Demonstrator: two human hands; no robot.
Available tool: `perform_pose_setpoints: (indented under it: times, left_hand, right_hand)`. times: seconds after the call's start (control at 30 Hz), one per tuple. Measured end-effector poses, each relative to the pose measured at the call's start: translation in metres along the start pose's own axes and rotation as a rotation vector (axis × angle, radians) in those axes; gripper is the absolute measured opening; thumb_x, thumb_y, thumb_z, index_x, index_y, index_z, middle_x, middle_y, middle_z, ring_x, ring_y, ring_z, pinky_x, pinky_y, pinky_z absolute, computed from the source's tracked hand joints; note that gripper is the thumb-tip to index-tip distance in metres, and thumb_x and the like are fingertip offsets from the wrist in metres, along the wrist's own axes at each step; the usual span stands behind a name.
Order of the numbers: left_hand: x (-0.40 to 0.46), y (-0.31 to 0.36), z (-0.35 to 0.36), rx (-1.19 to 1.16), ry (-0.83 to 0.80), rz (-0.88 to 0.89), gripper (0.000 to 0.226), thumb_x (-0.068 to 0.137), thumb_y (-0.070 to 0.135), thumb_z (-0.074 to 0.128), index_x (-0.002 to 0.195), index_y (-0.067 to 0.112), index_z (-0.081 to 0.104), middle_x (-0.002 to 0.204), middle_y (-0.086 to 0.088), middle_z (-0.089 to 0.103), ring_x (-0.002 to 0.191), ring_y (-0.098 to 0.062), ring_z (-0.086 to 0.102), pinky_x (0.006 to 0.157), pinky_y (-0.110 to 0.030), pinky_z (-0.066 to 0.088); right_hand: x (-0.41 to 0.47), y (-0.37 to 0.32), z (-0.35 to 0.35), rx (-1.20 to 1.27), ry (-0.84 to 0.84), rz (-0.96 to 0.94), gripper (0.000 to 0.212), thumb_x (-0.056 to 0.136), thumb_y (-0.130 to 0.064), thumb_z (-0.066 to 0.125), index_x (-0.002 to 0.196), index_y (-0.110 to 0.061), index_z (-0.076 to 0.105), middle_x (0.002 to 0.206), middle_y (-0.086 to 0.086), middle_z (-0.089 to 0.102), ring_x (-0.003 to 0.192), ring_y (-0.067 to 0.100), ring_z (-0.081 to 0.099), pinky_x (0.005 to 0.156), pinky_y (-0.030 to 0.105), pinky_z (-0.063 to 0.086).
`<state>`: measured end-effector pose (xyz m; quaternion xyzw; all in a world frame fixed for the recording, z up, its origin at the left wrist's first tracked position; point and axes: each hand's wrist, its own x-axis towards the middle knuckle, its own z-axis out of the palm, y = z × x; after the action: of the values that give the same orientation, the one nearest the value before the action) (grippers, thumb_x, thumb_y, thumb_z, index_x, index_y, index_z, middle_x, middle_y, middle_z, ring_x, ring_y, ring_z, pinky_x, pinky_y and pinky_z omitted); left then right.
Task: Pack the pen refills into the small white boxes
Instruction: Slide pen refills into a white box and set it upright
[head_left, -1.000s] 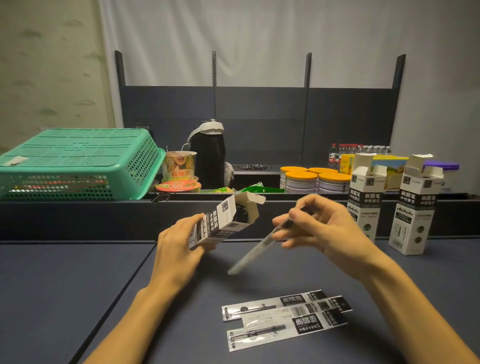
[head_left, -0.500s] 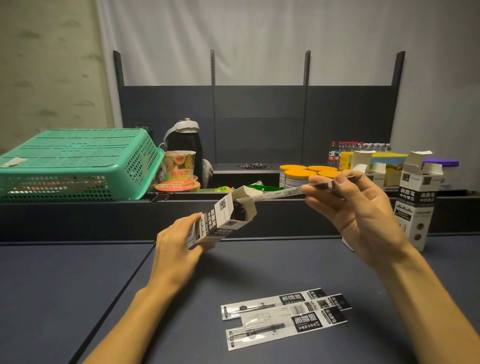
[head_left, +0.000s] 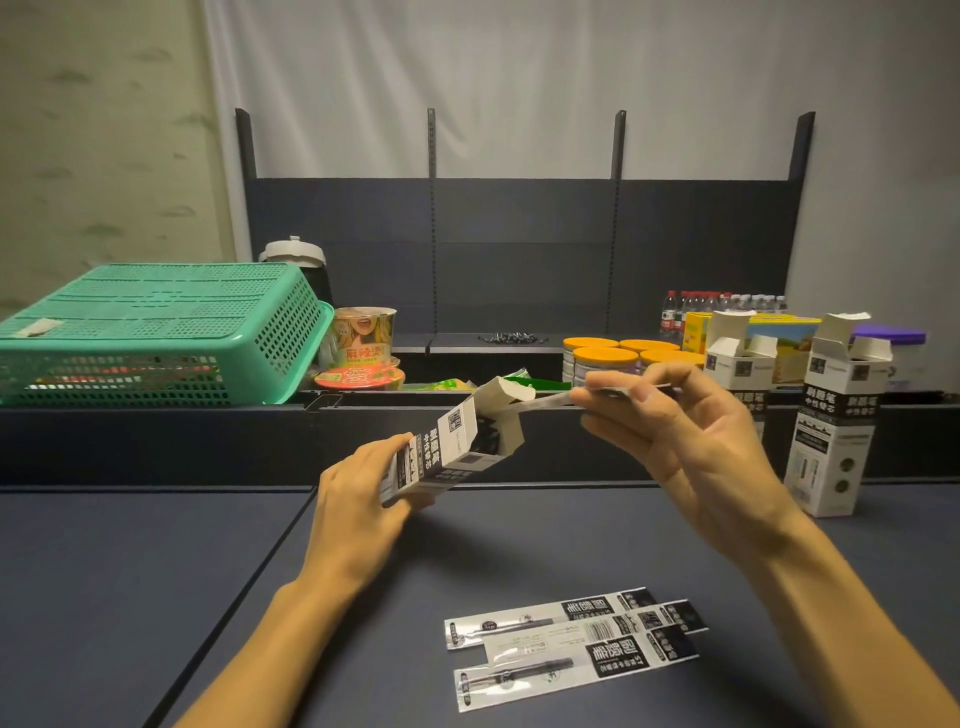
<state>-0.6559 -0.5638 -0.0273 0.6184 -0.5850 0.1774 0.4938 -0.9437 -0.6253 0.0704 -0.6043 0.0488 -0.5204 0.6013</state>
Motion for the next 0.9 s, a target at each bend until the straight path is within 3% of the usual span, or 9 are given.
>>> perform_pose_setpoints:
  times: [0.13,0.27,0.4,0.63,0.77,0.9]
  left_hand:
    - [-0.001,0.0,0.002,0.031,-0.025,0.046,0.063,0.068,0.038,0.073,0.127,0.024,0.056,0.12,0.005,0.063,0.105,-0.017,0.06,0.088,-0.049,0.049]
    - [-0.001,0.0,0.003,0.04,-0.034,0.062,0.063,0.069,0.039,0.073,0.128,0.024,0.055,0.121,0.006,0.062,0.106,-0.016,0.059,0.089,-0.048,0.049]
    - [-0.001,0.0,0.003,0.038,-0.037,0.061,0.063,0.069,0.039,0.073,0.127,0.025,0.055,0.121,0.006,0.062,0.106,-0.017,0.059,0.089,-0.048,0.049]
    - [-0.001,0.001,0.004,0.033,-0.05,0.064,0.061,0.07,0.037,0.072,0.127,0.023,0.056,0.121,0.005,0.063,0.107,-0.017,0.06,0.089,-0.049,0.049]
    - [-0.001,0.002,0.004,0.025,-0.063,0.068,0.061,0.071,0.037,0.072,0.128,0.025,0.055,0.121,0.006,0.062,0.107,-0.017,0.059,0.089,-0.049,0.048]
    - [-0.002,0.003,0.004,0.022,-0.071,0.079,0.06,0.071,0.037,0.072,0.128,0.024,0.056,0.121,0.006,0.062,0.108,-0.017,0.059,0.09,-0.048,0.048]
  right_hand:
    - [-0.002,0.014,0.004,-0.155,-0.053,-0.016,0.013,0.087,-0.006,0.057,0.097,0.002,0.055,0.114,0.015,0.069,0.103,0.031,0.069,0.086,0.041,0.057]
    - [-0.001,0.031,0.008,-0.434,-0.042,-0.161,0.014,0.088,0.005,0.059,0.101,0.003,0.063,0.11,0.016,0.067,0.095,0.022,0.071,0.078,0.028,0.059]
    - [-0.003,0.041,0.006,-0.544,-0.032,-0.264,0.02,0.087,0.001,0.064,0.103,-0.01,0.066,0.098,0.009,0.07,0.089,0.017,0.072,0.076,0.025,0.058]
    - [-0.001,0.053,0.002,-0.783,-0.079,-0.442,0.016,0.084,0.001,0.068,0.097,-0.009,0.068,0.098,0.001,0.073,0.087,0.01,0.071,0.075,0.031,0.06]
    - [0.0,0.055,0.001,-0.971,-0.11,-0.659,0.016,0.082,-0.003,0.066,0.097,-0.005,0.07,0.095,0.003,0.069,0.083,0.009,0.066,0.07,0.023,0.056]
    - [0.0,0.058,0.0,-1.013,-0.103,-0.659,0.019,0.083,-0.007,0.067,0.101,-0.007,0.071,0.094,-0.006,0.068,0.076,0.002,0.063,0.069,0.015,0.053]
